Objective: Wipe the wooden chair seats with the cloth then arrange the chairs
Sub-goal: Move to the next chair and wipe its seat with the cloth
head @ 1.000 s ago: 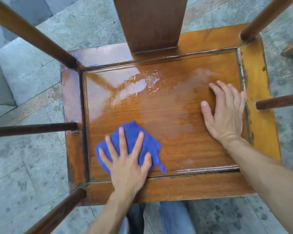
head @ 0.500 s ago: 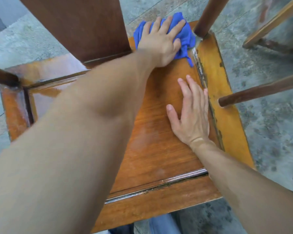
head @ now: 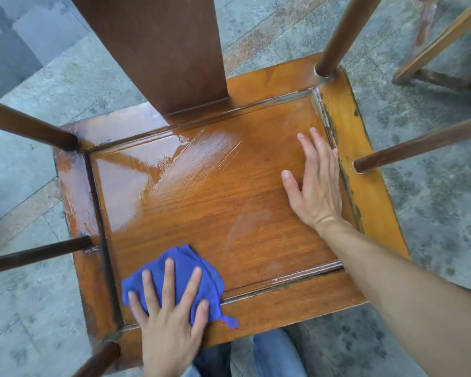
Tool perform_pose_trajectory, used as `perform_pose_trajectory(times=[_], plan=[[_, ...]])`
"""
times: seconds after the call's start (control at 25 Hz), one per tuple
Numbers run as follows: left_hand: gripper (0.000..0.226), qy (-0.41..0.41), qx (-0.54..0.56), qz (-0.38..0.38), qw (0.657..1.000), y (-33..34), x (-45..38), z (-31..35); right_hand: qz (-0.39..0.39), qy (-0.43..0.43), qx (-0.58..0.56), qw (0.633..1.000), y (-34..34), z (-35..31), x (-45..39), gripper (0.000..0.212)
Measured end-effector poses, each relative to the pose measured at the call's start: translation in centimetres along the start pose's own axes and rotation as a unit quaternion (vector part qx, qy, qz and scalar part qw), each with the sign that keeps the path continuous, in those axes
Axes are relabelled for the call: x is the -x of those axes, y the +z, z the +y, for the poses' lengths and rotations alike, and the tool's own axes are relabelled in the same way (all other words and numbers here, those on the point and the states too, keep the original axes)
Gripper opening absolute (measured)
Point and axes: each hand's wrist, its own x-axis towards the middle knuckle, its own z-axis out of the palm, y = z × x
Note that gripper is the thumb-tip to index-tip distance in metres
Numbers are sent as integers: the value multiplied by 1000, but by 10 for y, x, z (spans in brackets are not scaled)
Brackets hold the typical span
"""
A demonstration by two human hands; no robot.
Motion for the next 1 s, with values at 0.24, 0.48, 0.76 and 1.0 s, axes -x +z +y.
perform_pose_trajectory(times=[0.24,0.48,0.76,1.0], plan=[[59,210,3,86,974,-33,-97,116,138,46,-110,983,-8,4,1,54],[56,150,17,127,980,-119,-341,204,105,113,-48,987,-12,20,31,51],[44,-3,82,39,996,-165,-411,173,79,136,-10,988,-12,17,28,55],[53,301,20,104,948,-105,-261,148,75,123,11,989,-13,16,27,57]])
